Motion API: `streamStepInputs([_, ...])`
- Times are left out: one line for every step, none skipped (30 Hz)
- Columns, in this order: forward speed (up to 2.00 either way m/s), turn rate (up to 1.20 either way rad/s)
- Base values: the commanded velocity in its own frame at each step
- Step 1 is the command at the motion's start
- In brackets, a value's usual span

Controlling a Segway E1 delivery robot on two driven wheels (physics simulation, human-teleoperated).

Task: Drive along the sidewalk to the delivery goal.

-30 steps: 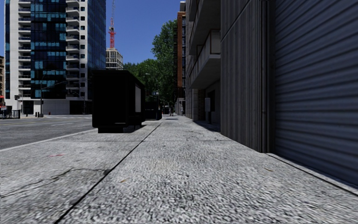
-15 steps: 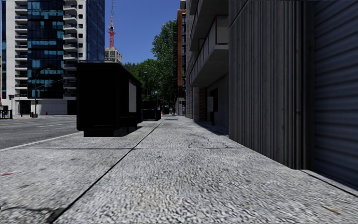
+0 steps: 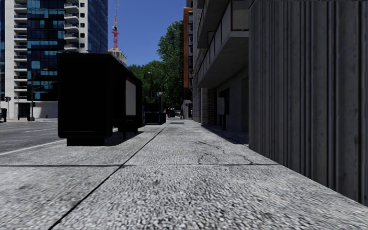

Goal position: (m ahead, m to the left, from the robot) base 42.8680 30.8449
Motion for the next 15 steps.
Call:
streamStepInputs([2.0, 0.0])
streamStepInputs([2.0, 0.0])
streamStepInputs([2.0, 0.0])
streamStepInputs([2.0, 0.0])
streamStepInputs([2.0, 0.0])
streamStepInputs([2.0, 0.0])
streamStepInputs([2.0, 0.0])
streamStepInputs([2.0, 0.0])
streamStepInputs([2.0, 0.0])
streamStepInputs([2.0, 0.0])
streamStepInputs([2.0, 0.0])
streamStepInputs([2.0, 0.0])
streamStepInputs([2.0, 0.0])
streamStepInputs([2.0, 0.0])
streamStepInputs([2.0, 0.0])
